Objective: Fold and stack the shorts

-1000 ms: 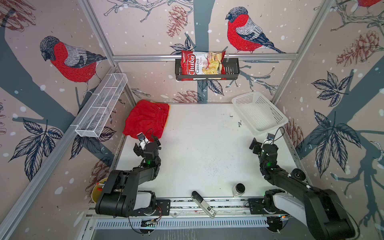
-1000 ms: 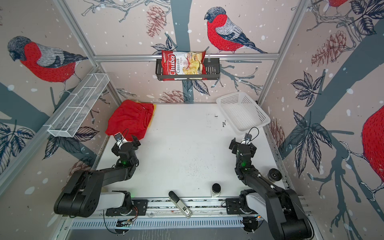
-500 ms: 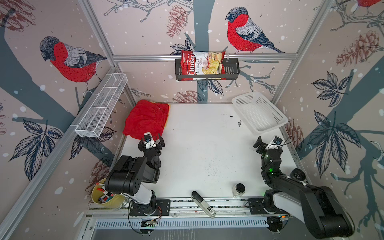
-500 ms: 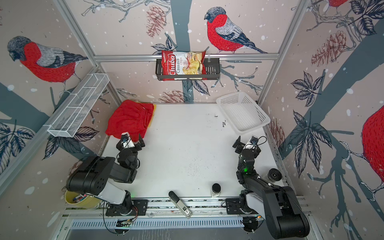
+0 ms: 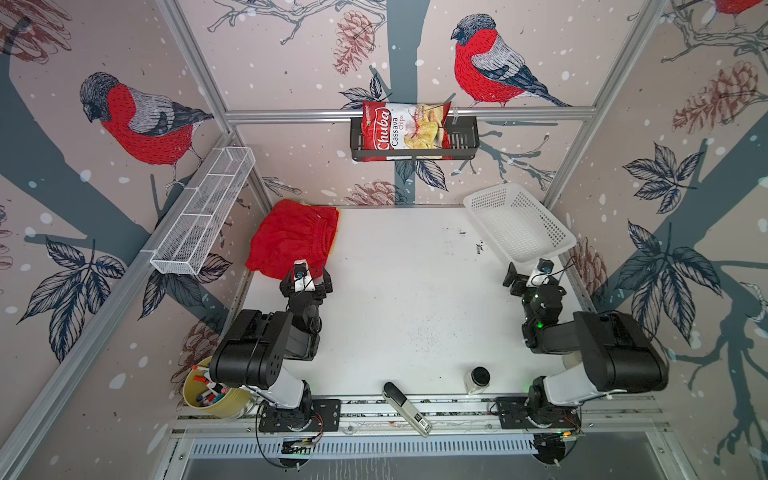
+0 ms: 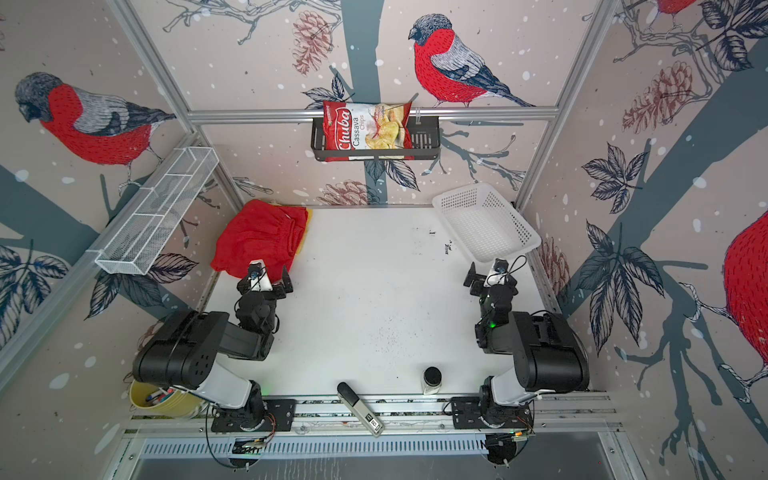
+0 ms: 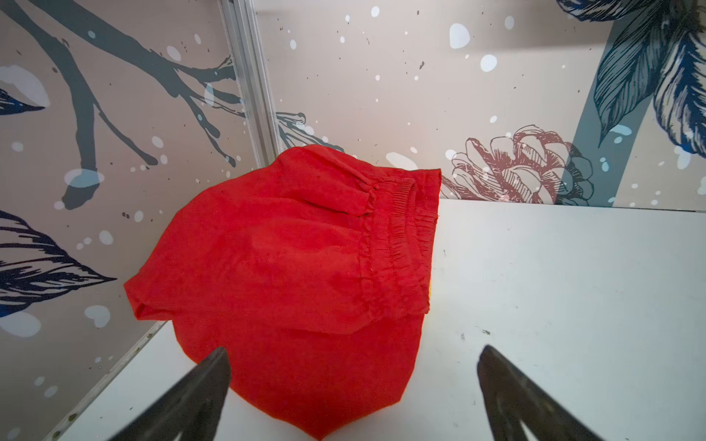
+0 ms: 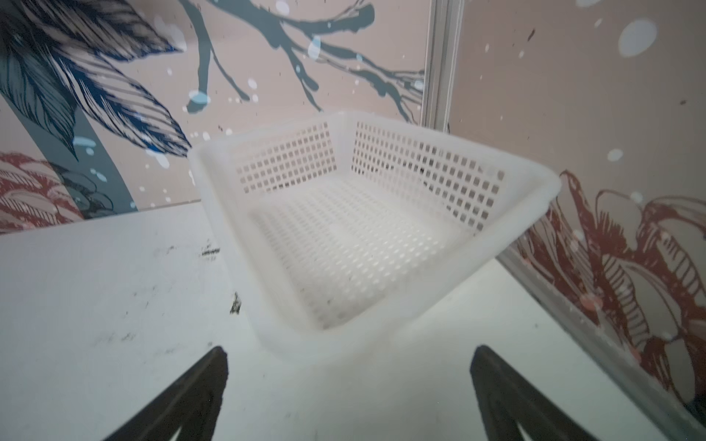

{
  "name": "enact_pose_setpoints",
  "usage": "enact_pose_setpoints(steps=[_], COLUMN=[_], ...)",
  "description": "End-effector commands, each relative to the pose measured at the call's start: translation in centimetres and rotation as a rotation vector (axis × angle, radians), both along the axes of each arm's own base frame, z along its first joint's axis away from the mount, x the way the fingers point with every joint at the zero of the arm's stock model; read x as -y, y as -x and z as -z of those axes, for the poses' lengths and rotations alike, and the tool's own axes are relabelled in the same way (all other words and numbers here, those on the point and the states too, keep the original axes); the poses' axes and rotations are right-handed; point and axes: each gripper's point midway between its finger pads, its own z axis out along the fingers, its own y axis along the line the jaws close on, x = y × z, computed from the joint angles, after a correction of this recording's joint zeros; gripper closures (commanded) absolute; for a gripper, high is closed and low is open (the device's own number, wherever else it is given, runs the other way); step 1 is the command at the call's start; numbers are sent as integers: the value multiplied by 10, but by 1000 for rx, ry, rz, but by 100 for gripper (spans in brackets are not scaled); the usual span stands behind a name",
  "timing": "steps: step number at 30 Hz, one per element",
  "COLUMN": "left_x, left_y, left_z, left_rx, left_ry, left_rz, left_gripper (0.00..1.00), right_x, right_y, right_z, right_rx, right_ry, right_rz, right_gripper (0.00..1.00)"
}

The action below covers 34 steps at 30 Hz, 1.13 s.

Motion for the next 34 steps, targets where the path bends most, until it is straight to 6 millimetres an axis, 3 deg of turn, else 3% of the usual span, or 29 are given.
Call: enact_pose_setpoints(steps=[1, 6, 11, 29, 34], left_x=[-6, -10, -9, -8, -8], left_y=[-3, 0, 0, -2, -2], left_z=[3, 1, 1, 2, 1], left_rx=[-12, 7, 6, -3, 0], left_ry=[53, 73, 70, 66, 66], left_rz=[4, 10, 13, 13, 16], left_gripper=[1, 1, 1, 1, 1], right_x=[-22, -21, -11, -9, -9], right_y=[-5, -3, 5, -11, -7], right_z=[1, -1, -5, 6, 3], right_rx=[-21, -7, 19, -47, -32], right_ry=[-22, -17, 23, -19, -22], right_rz=[-130, -118, 43, -9, -14], right_gripper=[0, 1, 1, 1, 0])
